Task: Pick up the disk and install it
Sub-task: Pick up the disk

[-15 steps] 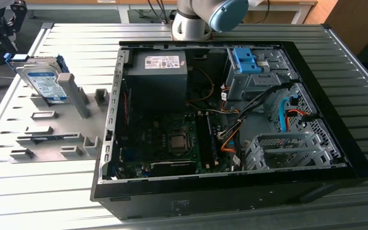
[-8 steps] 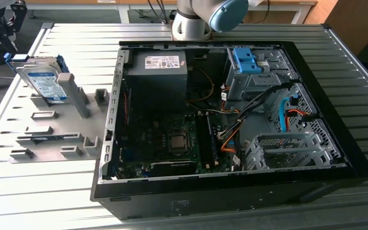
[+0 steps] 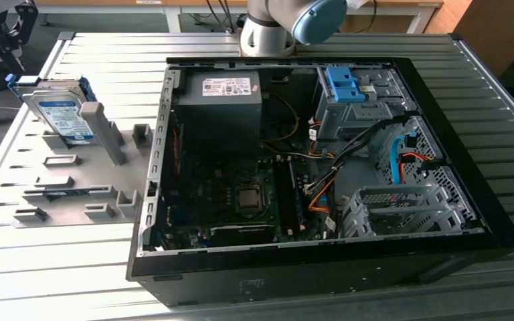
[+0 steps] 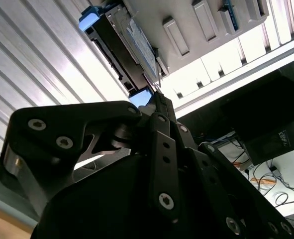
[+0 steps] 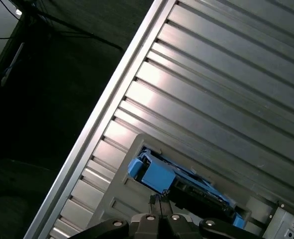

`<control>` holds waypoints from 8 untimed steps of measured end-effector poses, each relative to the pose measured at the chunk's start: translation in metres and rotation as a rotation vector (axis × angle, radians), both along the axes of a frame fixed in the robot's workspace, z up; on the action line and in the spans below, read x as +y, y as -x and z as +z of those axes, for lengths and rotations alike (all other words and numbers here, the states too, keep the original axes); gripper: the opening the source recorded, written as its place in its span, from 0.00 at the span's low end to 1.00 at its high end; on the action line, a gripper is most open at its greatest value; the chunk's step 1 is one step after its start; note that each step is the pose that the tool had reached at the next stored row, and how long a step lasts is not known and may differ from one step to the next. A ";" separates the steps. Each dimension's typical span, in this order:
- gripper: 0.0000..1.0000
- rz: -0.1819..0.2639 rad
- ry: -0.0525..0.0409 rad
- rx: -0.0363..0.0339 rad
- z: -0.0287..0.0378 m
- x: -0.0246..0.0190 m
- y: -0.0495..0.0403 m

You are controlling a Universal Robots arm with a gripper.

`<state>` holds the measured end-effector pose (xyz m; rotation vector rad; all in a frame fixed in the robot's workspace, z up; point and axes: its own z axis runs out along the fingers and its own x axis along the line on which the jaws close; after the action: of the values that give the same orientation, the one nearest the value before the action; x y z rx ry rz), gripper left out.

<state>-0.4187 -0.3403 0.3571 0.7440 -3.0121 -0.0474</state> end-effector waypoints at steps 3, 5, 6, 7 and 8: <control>0.11 0.010 -0.0004 -0.0089 0.0000 0.0000 0.0002; 0.11 0.013 -0.0008 -0.0188 0.0000 0.0000 0.0004; 0.11 0.014 -0.0012 -0.0245 0.0000 0.0000 0.0005; 0.11 0.015 -0.0017 -0.0303 0.0000 0.0000 0.0004; 0.11 0.015 -0.0024 -0.0349 0.0000 -0.0001 0.0004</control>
<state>-0.4191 -0.3404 0.3571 0.7758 -3.0396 -0.0379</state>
